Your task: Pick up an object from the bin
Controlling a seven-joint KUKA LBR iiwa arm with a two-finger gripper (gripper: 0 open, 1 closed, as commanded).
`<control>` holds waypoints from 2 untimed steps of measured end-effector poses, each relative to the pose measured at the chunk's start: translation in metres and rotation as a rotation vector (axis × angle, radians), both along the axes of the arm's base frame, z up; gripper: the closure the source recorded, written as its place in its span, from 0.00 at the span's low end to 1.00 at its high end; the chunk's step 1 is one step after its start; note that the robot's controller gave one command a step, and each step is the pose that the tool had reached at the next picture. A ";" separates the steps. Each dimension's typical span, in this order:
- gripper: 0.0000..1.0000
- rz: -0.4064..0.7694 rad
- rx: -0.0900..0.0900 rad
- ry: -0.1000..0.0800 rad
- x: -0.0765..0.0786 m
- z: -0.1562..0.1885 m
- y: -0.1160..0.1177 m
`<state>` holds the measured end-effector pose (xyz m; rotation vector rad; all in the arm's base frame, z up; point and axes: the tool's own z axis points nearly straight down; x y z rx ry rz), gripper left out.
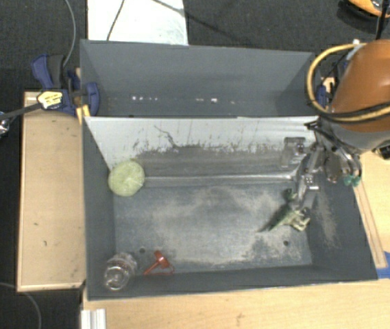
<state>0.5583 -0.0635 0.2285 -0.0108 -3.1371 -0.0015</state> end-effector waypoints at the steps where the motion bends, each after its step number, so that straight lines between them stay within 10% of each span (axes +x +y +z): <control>1: 0.00 0.001 -0.001 -0.009 0.001 0.005 0.000; 2: 0.00 -0.070 0.000 -0.015 0.004 -0.015 -0.014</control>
Offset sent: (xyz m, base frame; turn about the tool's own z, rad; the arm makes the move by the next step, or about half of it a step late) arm 0.0031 -0.0475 -0.0703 0.2335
